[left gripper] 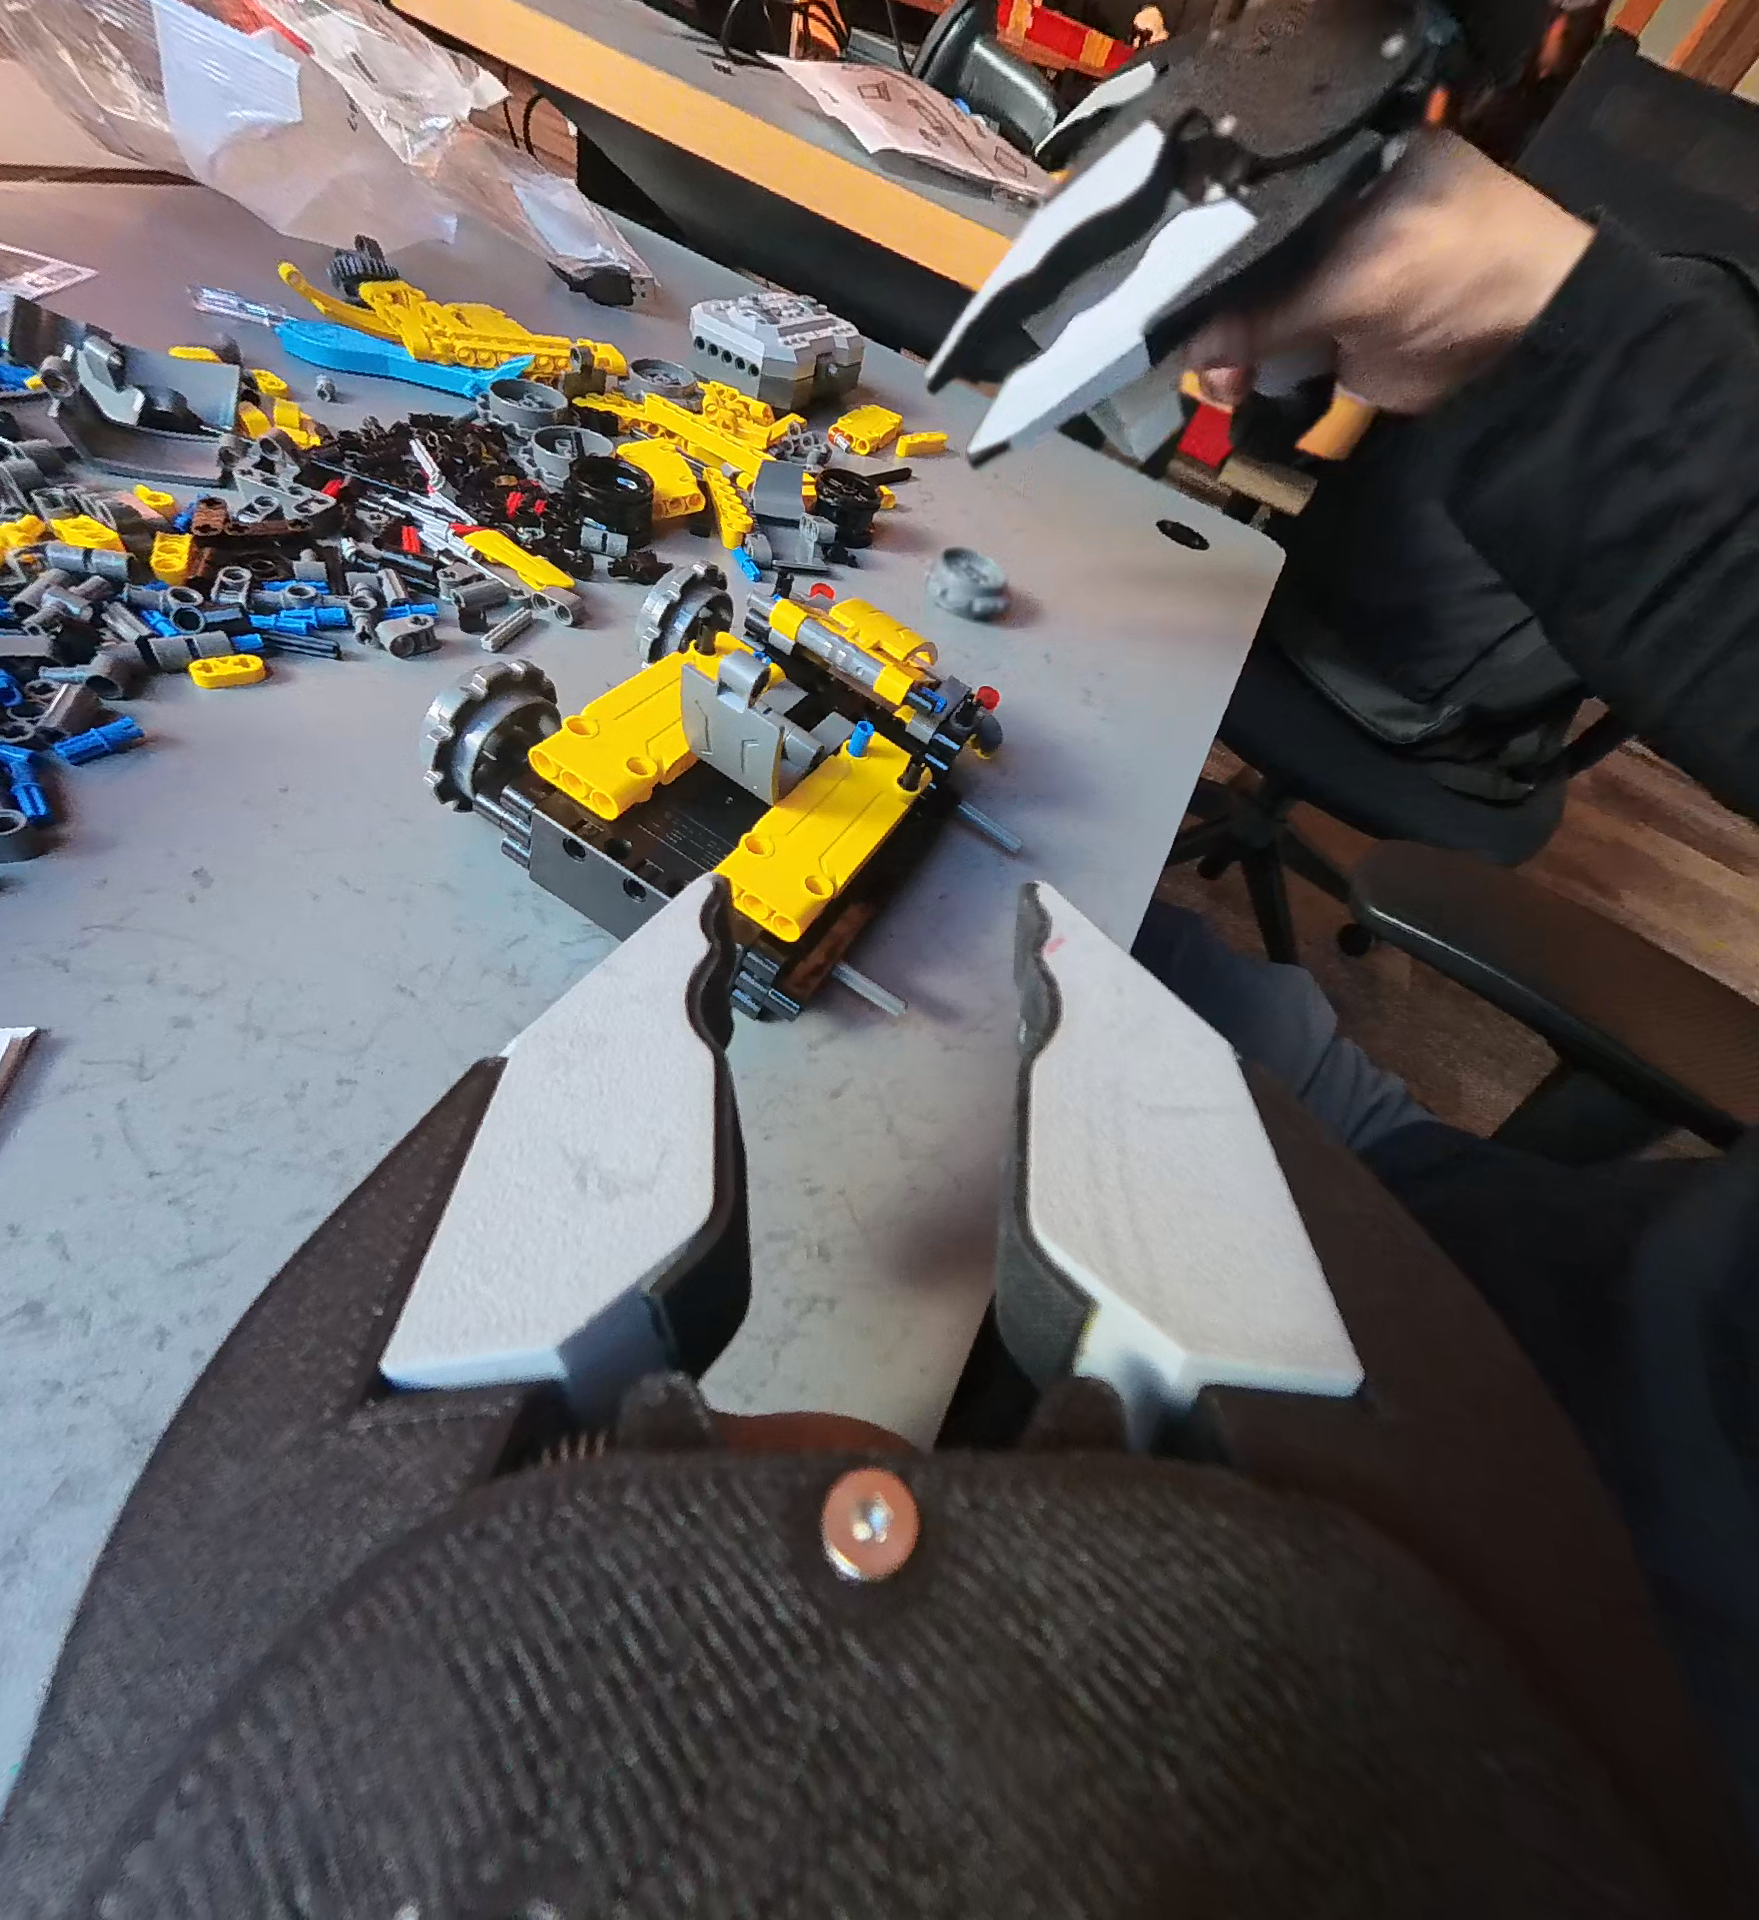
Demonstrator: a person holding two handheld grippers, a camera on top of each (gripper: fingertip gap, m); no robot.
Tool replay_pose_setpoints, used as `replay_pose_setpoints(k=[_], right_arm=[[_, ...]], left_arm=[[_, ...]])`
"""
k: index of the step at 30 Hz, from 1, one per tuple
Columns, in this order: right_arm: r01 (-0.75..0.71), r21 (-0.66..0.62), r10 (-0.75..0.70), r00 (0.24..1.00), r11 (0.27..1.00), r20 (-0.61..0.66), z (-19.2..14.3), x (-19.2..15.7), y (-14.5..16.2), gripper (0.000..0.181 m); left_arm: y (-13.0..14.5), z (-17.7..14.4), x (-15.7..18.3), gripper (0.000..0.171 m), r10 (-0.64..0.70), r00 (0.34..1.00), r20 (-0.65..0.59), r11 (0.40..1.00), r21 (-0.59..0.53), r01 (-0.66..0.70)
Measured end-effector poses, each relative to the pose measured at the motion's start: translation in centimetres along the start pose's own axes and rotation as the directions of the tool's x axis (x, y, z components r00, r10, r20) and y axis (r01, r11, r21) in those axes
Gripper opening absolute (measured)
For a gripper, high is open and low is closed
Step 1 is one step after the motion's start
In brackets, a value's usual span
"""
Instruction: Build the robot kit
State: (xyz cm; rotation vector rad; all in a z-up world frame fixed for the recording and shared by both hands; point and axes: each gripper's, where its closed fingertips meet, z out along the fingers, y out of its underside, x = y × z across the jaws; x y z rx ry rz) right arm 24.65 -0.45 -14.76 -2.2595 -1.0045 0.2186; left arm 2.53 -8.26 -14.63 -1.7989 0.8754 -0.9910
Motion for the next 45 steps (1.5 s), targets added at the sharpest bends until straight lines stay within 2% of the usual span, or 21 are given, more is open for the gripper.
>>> replay_pose_setpoints(k=[5, 9, 12, 18, 22, 26, 32, 38, 45], right_arm=[[0.013, 0.011, -0.013, 1.0, 1.0, -0.028, 1.8, 2.6, -3.5, 0.039], [0.004, 0.034, -0.004, 1.0, 0.999, -0.016, 4.5, 4.2, -7.2, 0.037], [0.037, -0.012, -0.037, 0.999, 0.999, 0.006, 7.1, 4.6, -8.5, 0.037], [0.105, -0.186, -0.092, 0.993, 0.977, 0.078, 10.7, 5.0, -7.6, 0.03], [0.087, -0.201, -0.068, 0.993, 0.976, 0.101, 11.3, 5.1, -7.4, 0.024], [0.066, -0.176, -0.056, 0.997, 0.982, 0.061, 10.9, 6.2, -7.8, 0.01], [0.076, -0.19, -0.058, 0.993, 0.979, 0.098, 11.8, 5.1, -7.5, 0.016], [0.053, -0.164, -0.03, 0.989, 0.985, 0.142, 12.5, 4.5, -8.0, 0.006], [0.032, -0.077, -0.018, 0.985, 0.997, 0.173, 11.7, 4.0, -11.2, 0.005]], left_arm=[[0.0, 0.0, 0.0, 0.051, -0.003, 1.0, -0.003, 1.0, -0.001, 0.003], [0.0, 0.0, 0.0, 0.051, -0.004, 1.0, -0.004, 1.0, -0.001, 0.004], [0.0, 0.0, 0.0, 0.051, -0.006, 1.0, -0.008, 1.0, 0.001, 0.006], [-0.1, -0.1, 0.1, 0.051, -0.014, 1.0, -0.019, 1.0, 0.007, 0.014], [-0.1, -0.1, 0.1, 0.051, -0.016, 1.0, -0.022, 1.0, 0.005, 0.016], [-0.1, -0.1, 0.1, 0.051, -0.018, 1.0, -0.022, 1.0, 0.003, 0.018], [0.0, 0.0, 0.1, 0.051, -0.02, 1.0, -0.02, 1.0, -0.001, 0.02], [0.0, 0.0, 0.0, 0.051, -0.022, 1.0, -0.021, 1.0, 0.001, 0.022], [0.0, 0.0, 0.1, 0.051, -0.023, 0.999, -0.024, 1.0, 0.0, 0.023]])
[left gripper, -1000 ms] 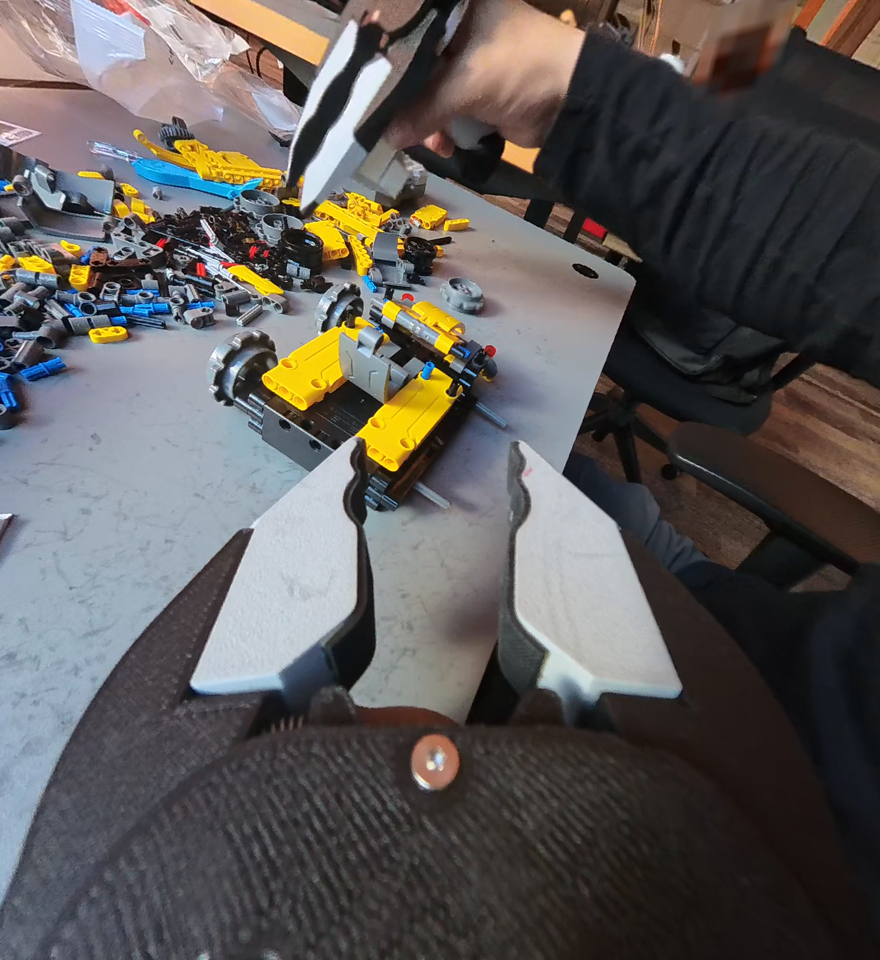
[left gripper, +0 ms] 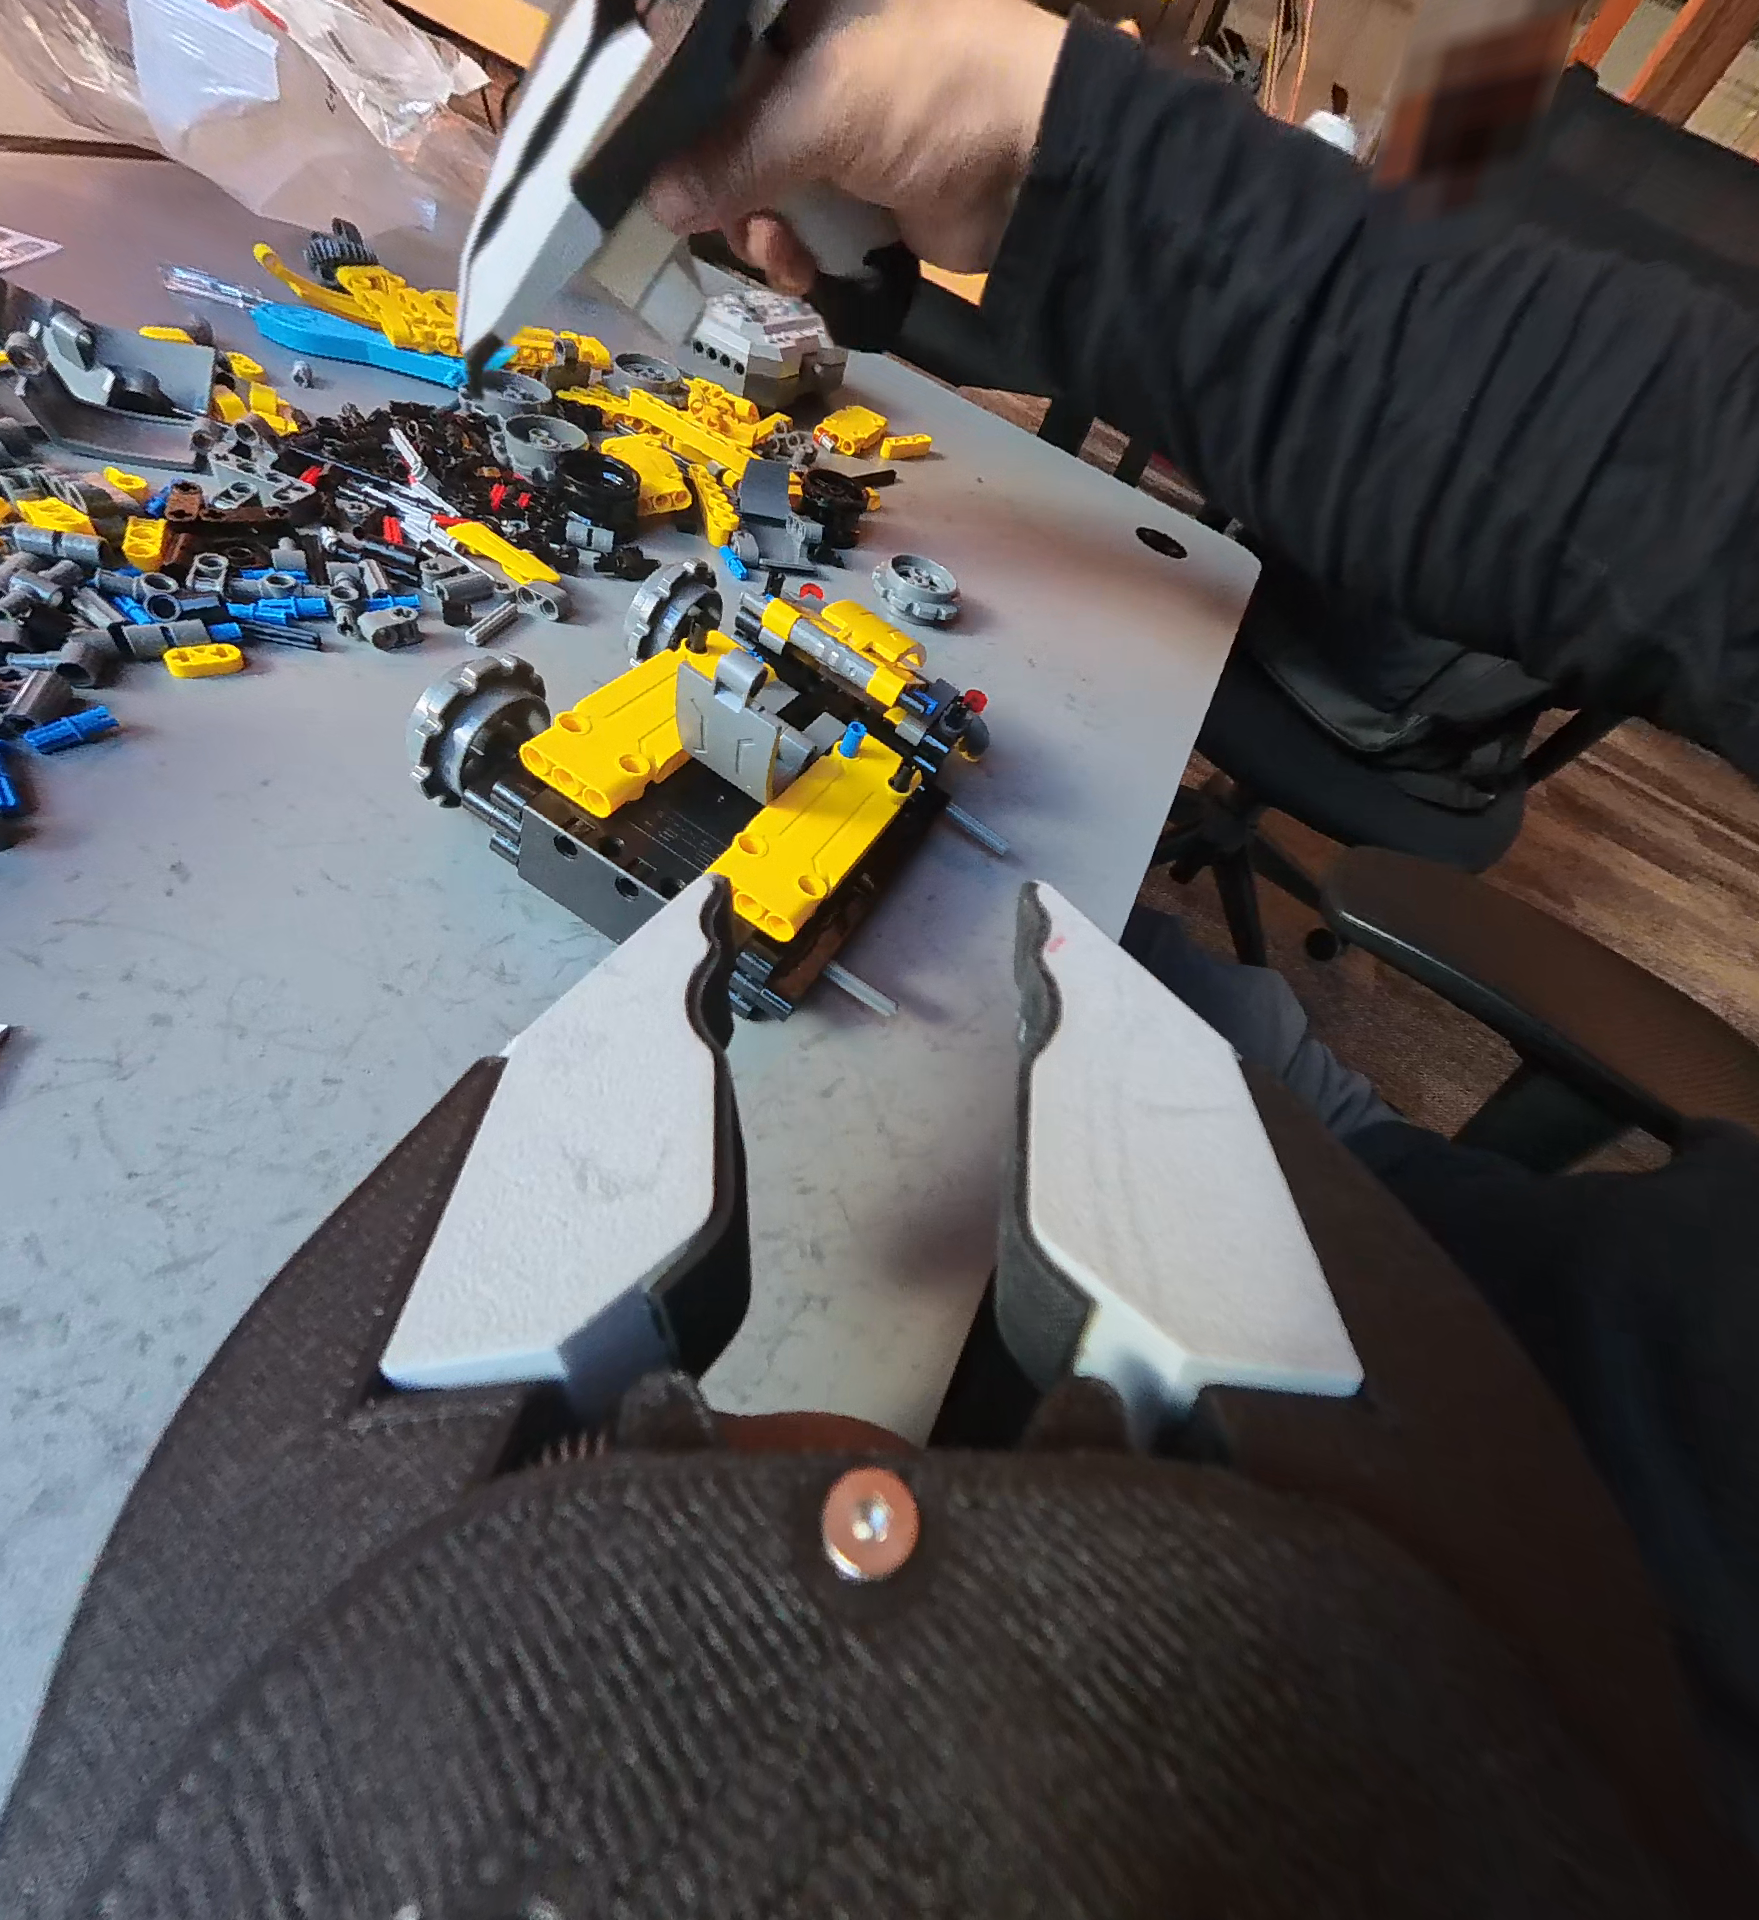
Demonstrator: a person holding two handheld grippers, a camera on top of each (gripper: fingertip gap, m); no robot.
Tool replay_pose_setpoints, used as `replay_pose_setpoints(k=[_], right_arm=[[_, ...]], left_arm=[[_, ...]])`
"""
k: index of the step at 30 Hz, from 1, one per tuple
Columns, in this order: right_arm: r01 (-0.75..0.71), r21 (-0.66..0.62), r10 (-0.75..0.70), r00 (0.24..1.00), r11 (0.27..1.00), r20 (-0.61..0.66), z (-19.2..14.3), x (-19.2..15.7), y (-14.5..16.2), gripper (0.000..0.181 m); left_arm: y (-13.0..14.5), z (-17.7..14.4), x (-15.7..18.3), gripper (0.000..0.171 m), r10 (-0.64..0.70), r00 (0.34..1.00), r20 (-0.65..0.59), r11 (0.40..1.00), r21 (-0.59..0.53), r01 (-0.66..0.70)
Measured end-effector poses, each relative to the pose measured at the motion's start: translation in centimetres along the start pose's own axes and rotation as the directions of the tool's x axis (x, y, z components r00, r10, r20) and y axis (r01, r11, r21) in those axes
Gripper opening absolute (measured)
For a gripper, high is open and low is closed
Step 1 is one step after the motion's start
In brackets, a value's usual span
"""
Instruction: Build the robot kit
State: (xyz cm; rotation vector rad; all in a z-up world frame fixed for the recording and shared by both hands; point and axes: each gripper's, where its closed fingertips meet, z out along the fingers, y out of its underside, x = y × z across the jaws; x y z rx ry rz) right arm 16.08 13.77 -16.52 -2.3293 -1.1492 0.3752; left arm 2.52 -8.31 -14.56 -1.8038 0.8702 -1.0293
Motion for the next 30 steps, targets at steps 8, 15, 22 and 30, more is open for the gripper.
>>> replay_pose_setpoints(k=[8, 15, 22, 30], right_arm=[[0.021, -0.056, -0.019, 0.999, 0.998, 0.029, 2.3, -0.8, -0.3, 0.014], [-0.028, -0.039, 0.028, 1.0, 0.999, -0.001, 0.8, 0.3, 0.7, 0.011], [-0.001, -0.134, -0.002, 1.0, 0.991, -0.026, 1.4, 0.4, 3.0, 0.01], [0.016, -0.064, -0.02, 0.998, 0.998, -0.066, -0.9, 0.6, 1.9, 0.001]], left_arm=[[0.0, 0.0, 0.0, 0.051, -0.002, 1.0, -0.005, 1.0, 0.003, 0.002], [0.0, 0.0, 0.0, 0.051, -0.002, 1.0, -0.006, 1.0, 0.001, 0.002], [0.0, 0.0, 0.0, 0.051, -0.001, 1.0, -0.001, 1.0, -0.002, 0.001], [0.0, 0.0, 0.0, 0.051, -0.004, 1.0, -0.006, 1.0, 0.001, 0.004]])
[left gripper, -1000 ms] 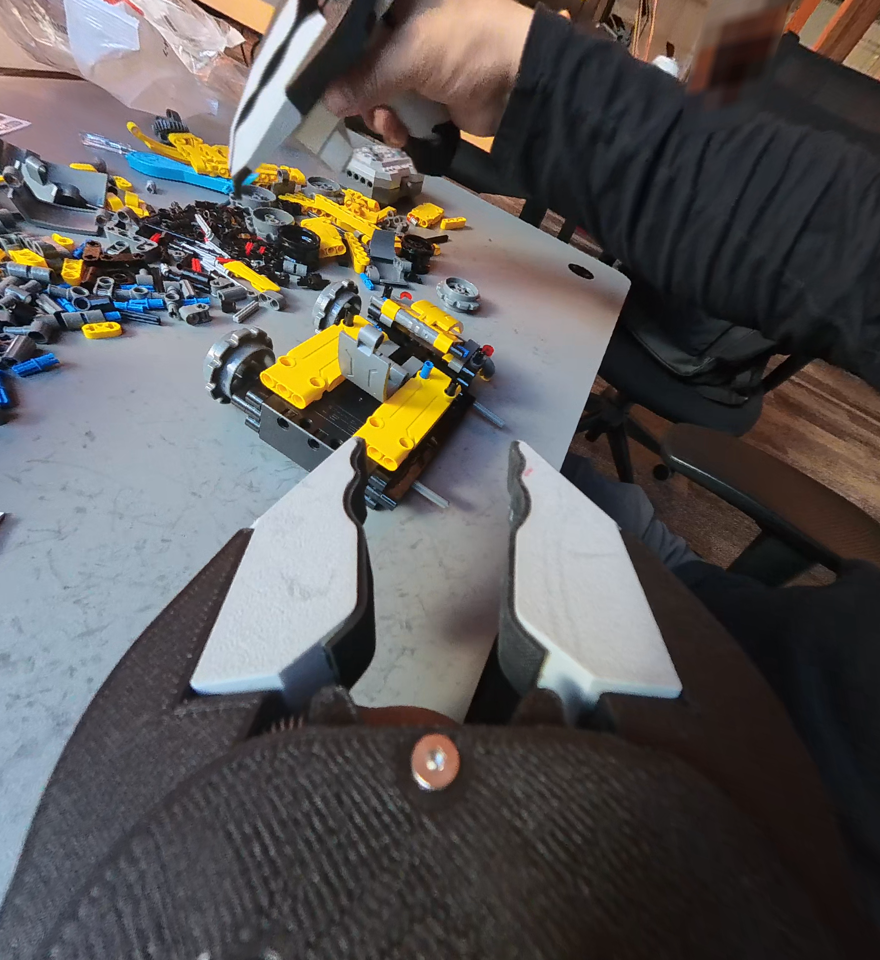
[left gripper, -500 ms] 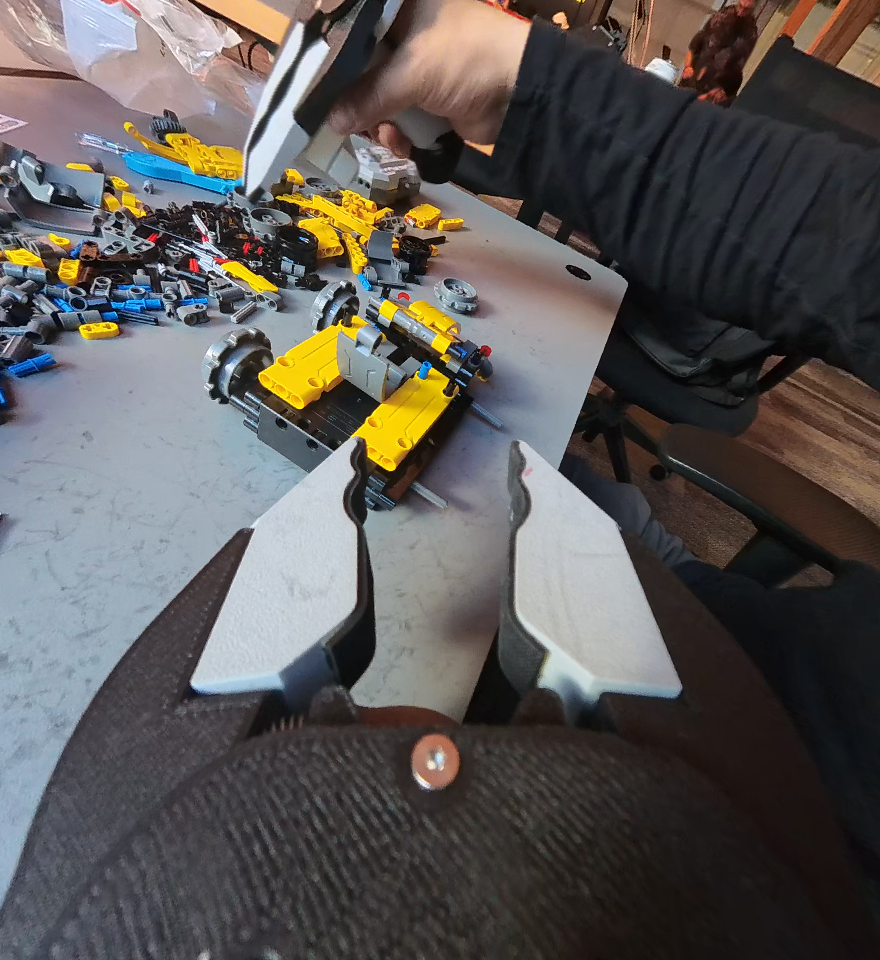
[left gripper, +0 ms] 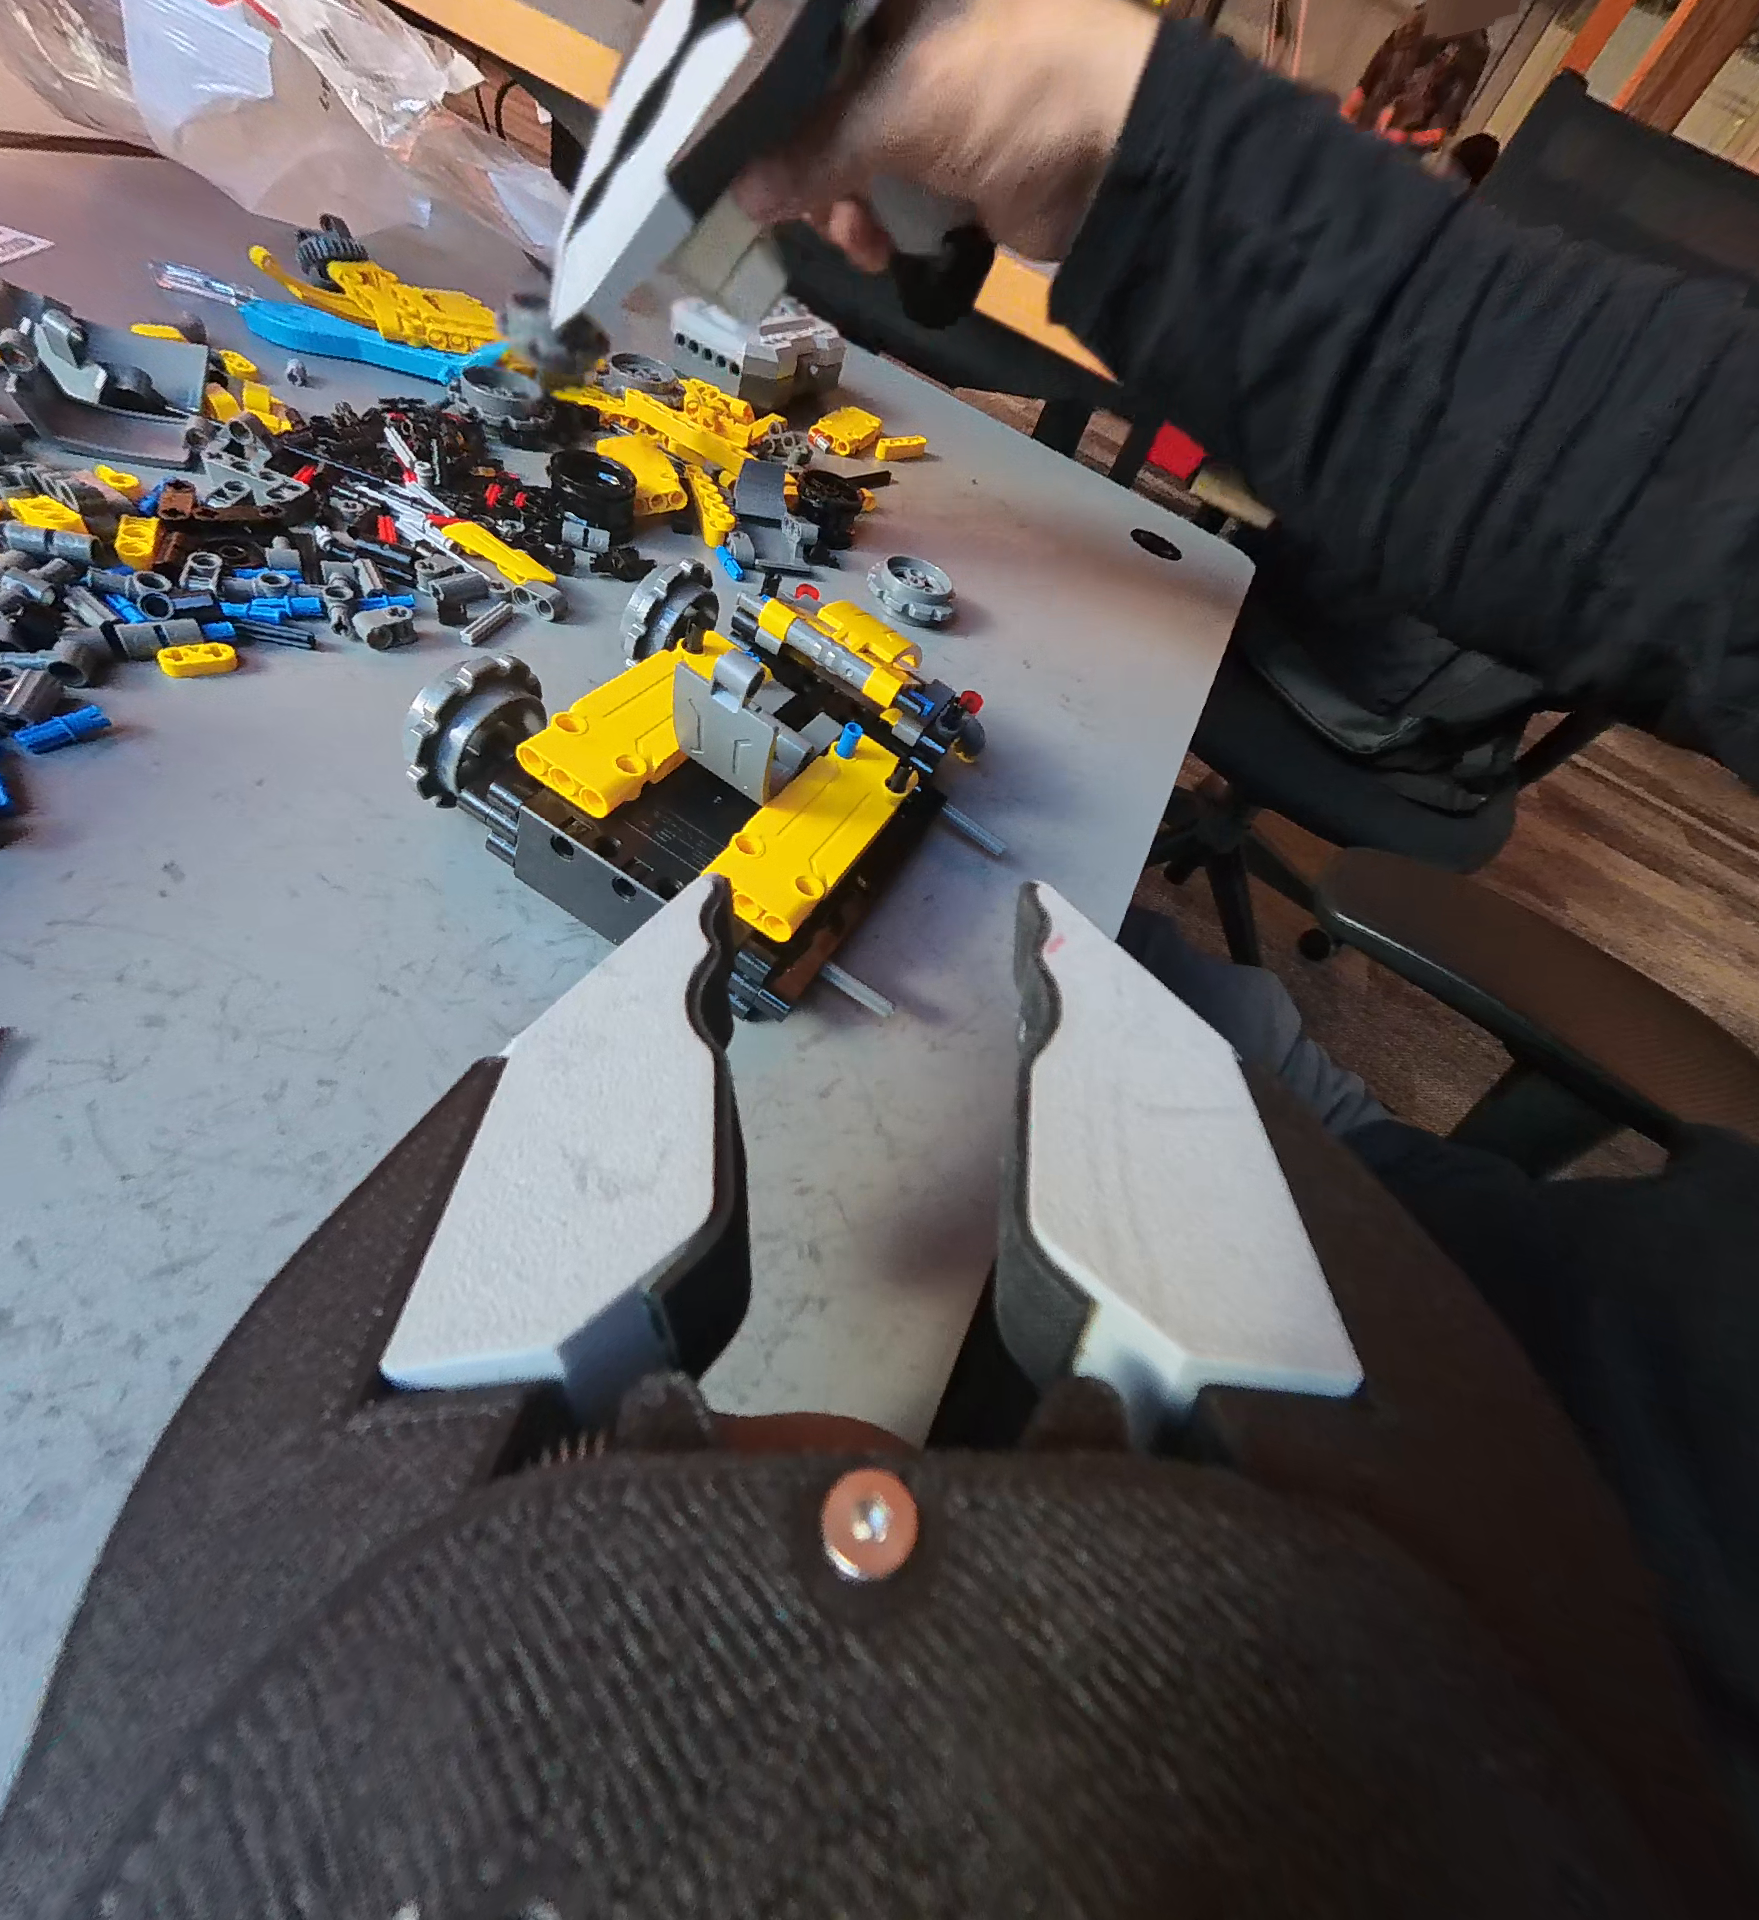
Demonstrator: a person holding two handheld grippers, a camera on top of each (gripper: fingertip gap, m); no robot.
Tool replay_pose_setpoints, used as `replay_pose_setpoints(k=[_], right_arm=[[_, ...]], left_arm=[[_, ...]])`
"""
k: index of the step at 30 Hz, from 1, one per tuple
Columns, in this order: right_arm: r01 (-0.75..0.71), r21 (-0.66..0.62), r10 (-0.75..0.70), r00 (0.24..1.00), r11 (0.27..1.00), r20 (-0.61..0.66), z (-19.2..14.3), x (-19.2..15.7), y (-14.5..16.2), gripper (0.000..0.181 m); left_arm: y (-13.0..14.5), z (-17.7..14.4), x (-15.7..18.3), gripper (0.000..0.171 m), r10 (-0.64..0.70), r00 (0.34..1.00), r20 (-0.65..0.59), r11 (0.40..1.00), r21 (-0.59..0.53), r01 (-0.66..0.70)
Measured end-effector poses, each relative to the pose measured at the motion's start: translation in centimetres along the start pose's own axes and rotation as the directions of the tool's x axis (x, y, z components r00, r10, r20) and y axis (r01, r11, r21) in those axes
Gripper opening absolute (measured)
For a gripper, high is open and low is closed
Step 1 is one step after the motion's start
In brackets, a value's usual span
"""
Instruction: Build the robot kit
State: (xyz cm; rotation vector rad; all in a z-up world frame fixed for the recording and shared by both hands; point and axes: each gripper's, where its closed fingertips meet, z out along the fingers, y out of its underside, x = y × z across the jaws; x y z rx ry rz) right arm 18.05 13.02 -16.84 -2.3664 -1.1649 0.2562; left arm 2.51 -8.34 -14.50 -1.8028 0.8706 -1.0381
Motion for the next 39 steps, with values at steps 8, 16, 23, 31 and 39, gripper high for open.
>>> replay_pose_setpoints(k=[8, 16, 23, 31, 39], right_arm=[[-0.007, 0.046, 0.01, 0.998, 0.999, -0.054, -8.1, -2.6, 5.2, 0.001], [-0.089, -0.074, 0.088, 0.996, 0.993, -0.019, -7.4, -6.7, 15.4, 0.001], [-0.076, -0.031, 0.076, 0.997, 0.997, -0.003, -7.0, -7.7, 14.6, 0.015], [-0.029, -0.022, 0.03, 0.999, 0.999, 0.043, -4.3, -8.4, 11.6, 0.02], [-0.039, -0.047, 0.043, 0.997, 0.998, 0.069, -5.4, -10.6, 13.6, 0.015]], left_arm=[[0.0, 0.0, 0.0, 0.051, 0.001, 1.0, 0.002, 1.0, 0.0, -0.001], [0.2, 0.1, -0.1, 0.051, 0.012, 1.0, 0.018, 1.0, -0.009, -0.012], [0.2, 0.1, -0.1, 0.051, 0.018, 0.999, 0.027, 1.0, -0.006, -0.018], [0.1, 0.1, -0.1, 0.051, 0.02, 1.0, 0.022, 1.0, -0.003, -0.02], [0.2, 0.1, 0.0, 0.051, 0.017, 1.0, 0.019, 1.0, -0.005, -0.017]])
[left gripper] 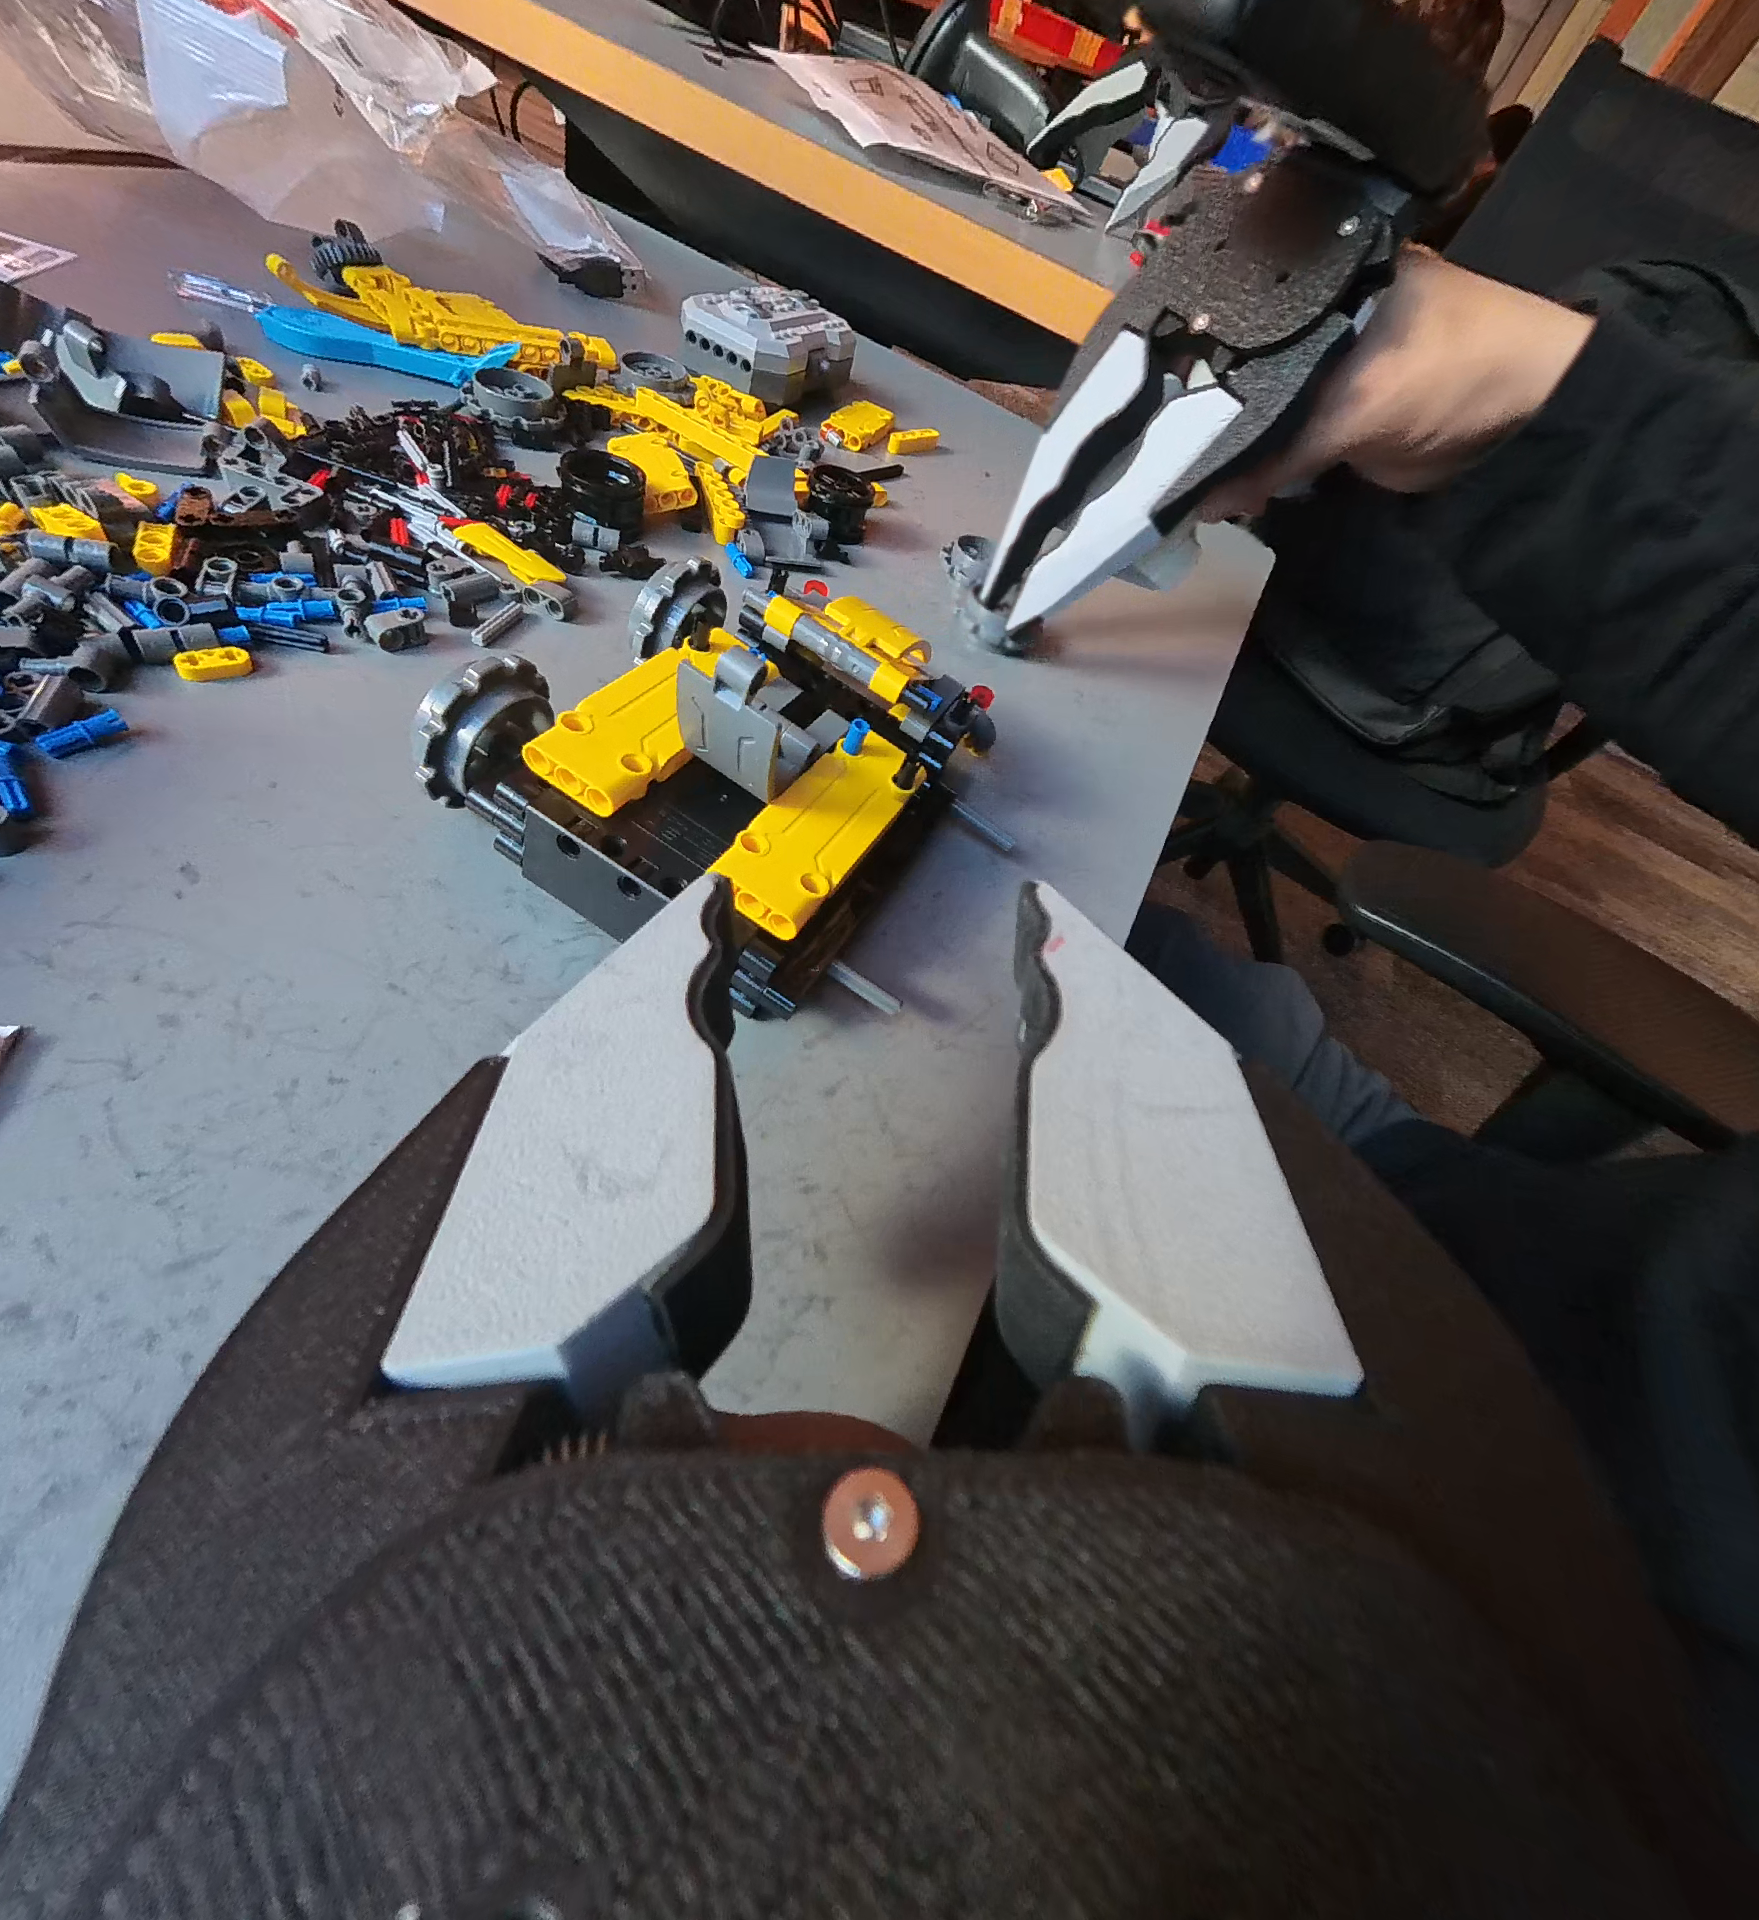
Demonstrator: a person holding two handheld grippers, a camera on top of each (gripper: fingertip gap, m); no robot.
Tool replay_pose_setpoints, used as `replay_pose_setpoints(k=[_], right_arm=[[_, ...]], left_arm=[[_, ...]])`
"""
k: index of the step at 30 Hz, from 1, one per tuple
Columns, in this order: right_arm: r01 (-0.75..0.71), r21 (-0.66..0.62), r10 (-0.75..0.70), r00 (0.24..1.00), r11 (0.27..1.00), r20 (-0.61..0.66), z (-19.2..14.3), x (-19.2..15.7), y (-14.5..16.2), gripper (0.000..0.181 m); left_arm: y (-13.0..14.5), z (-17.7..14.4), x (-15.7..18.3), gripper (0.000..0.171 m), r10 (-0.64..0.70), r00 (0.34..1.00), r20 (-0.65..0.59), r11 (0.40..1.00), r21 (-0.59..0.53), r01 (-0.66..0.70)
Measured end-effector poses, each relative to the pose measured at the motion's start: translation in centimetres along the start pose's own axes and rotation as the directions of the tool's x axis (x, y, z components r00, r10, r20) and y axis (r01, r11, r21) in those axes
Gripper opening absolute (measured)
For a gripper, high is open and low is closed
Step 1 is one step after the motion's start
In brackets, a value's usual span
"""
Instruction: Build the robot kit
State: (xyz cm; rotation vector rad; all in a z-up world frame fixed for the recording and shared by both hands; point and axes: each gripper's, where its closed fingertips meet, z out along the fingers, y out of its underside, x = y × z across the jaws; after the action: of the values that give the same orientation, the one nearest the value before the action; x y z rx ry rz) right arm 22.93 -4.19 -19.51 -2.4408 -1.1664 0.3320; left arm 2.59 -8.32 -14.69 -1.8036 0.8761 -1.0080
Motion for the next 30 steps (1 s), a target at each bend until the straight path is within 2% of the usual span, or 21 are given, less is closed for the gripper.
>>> replay_pose_setpoints(k=[3, 6, 10, 14, 18, 21, 25, 30], right_arm=[[-0.002, 0.006, 0.002, 1.0, 1.0, 0.004, -0.5, -0.6, 0.6, 0.015], [-0.016, 0.072, 0.015, 1.0, 0.997, 0.019, -1.0, -0.7, -0.7, 0.016], [0.002, 0.185, 0.004, 1.0, 0.983, -0.031, -1.4, 0.6, -4.4, 0.015], [0.044, 0.267, -0.022, 0.996, 0.963, -0.085, 0.0, 2.2, -9.1, 0.012], [0.092, 0.244, -0.076, 0.994, 0.965, -0.077, 2.6, 3.0, -12.6, 0.008], [0.133, 0.187, -0.12, 0.99, 0.973, -0.081, 4.4, 3.7, -14.0, 0.005], [0.142, 0.086, -0.137, 0.988, 0.986, -0.067, 5.8, 4.5, -13.8, 0.005], [0.134, 0.07, -0.132, 0.991, 0.989, -0.034, 6.2, 3.7, -13.4, 0.005]], left_arm=[[0.0, 0.0, 0.0, 0.051, -0.001, 1.0, 0.002, 1.0, -0.002, 0.001], [0.0, 0.0, -0.1, 0.05, 0.001, 1.0, 0.005, 1.0, -0.002, -0.001], [0.0, 0.0, -0.1, 0.05, 0.001, 1.0, 0.006, 1.0, -0.003, -0.001], [0.0, 0.0, -0.1, 0.051, -0.002, 1.0, 0.004, 1.0, 0.0, 0.002], [-0.1, -0.1, 0.0, 0.051, -0.007, 1.0, -0.004, 1.0, 0.004, 0.007], [-0.1, -0.1, 0.0, 0.051, -0.015, 1.0, -0.014, 1.0, 0.007, 0.015], [-0.2, -0.2, 0.1, 0.051, -0.027, 0.999, -0.027, 1.0, 0.011, 0.028], [-0.2, -0.2, 0.0, 0.051, -0.043, 0.998, -0.037, 0.999, 0.009, 0.043]])
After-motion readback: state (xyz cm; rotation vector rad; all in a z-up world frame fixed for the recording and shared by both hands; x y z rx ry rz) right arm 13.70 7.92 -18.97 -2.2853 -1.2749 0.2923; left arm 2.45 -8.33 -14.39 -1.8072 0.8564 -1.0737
